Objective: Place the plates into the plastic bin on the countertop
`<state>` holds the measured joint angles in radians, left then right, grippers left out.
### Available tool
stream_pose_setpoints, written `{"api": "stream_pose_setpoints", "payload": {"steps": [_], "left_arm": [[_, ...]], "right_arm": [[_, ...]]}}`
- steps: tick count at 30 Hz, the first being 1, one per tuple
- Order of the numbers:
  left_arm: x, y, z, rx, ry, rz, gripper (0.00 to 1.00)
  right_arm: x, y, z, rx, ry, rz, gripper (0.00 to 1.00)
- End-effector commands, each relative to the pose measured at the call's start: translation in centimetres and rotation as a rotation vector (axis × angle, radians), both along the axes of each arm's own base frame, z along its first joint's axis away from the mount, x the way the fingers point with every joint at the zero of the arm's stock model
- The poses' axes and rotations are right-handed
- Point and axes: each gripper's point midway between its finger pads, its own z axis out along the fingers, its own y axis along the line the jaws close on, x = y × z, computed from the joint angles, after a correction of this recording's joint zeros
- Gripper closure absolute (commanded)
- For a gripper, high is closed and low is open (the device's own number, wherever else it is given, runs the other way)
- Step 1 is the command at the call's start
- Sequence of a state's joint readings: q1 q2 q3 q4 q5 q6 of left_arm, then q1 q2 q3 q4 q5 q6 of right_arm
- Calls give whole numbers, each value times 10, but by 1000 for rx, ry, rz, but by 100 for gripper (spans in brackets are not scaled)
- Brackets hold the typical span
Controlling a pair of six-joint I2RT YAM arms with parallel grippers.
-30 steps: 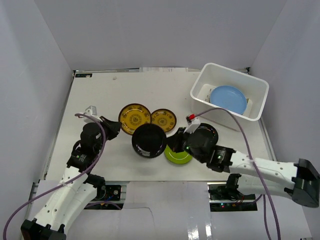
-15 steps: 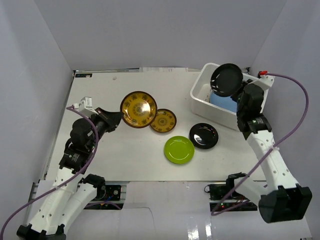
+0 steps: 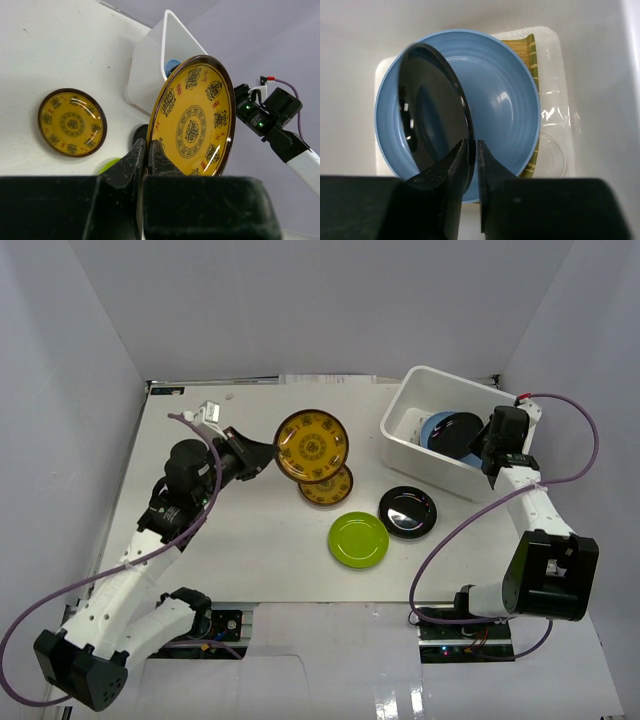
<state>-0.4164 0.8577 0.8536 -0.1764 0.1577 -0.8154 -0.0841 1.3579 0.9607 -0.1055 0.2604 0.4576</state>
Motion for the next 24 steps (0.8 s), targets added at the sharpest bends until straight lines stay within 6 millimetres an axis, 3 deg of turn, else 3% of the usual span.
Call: {"api": "stream_pose_setpoints", "payload": {"steps": [1, 2, 3, 5, 6, 7, 9, 10, 11, 12, 14, 15, 18, 21, 22, 24], "left_arm": [[4, -24, 48, -42, -110, -48, 100], [9, -27, 50, -33, -116, -32, 100], [12, -44, 52, -22, -111, -57, 100], [21, -56, 52, 12, -119, -48, 100], [18, -69, 62, 11, -134, -78, 100], [30, -78, 51, 40, -113, -58, 100], [42, -97, 49, 73, -117, -60, 100], [46, -104, 50, 81, -118, -61, 100], [48, -113, 48, 95, -119, -69, 100], [59, -126, 47, 107, -115, -74, 100], [66, -145, 44, 132, -118, -88, 100], [78, -159, 44, 142, -118, -89, 100], [96, -193, 37, 152, -108, -106, 100], [108, -220, 30, 154, -98, -118, 100], [116, -238, 25, 152, -94, -127, 100], [123, -256, 19, 152, -91, -130, 100]], "right_arm": [[12, 9, 20, 48, -86, 30, 77], [11, 11, 20, 58, -88, 42, 64], [11, 12, 20, 64, -89, 48, 59], [8, 15, 24, 79, -103, 57, 49], [7, 16, 27, 82, -111, 64, 46], [5, 17, 35, 90, -131, 68, 44], [1, 21, 48, 113, -160, 87, 41], [-4, 24, 68, 125, -210, 98, 41], [-7, 30, 82, 139, -246, 123, 42], [-16, 35, 114, 149, -328, 142, 45], [-27, 41, 152, 150, -419, 170, 48], [-40, 42, 181, 139, -488, 179, 50], [-70, 47, 255, 115, -647, 198, 64], [-86, 75, 281, 152, -695, 354, 77], [-91, 85, 290, 172, -707, 406, 78], [-99, 103, 290, 208, -705, 504, 82]]}}
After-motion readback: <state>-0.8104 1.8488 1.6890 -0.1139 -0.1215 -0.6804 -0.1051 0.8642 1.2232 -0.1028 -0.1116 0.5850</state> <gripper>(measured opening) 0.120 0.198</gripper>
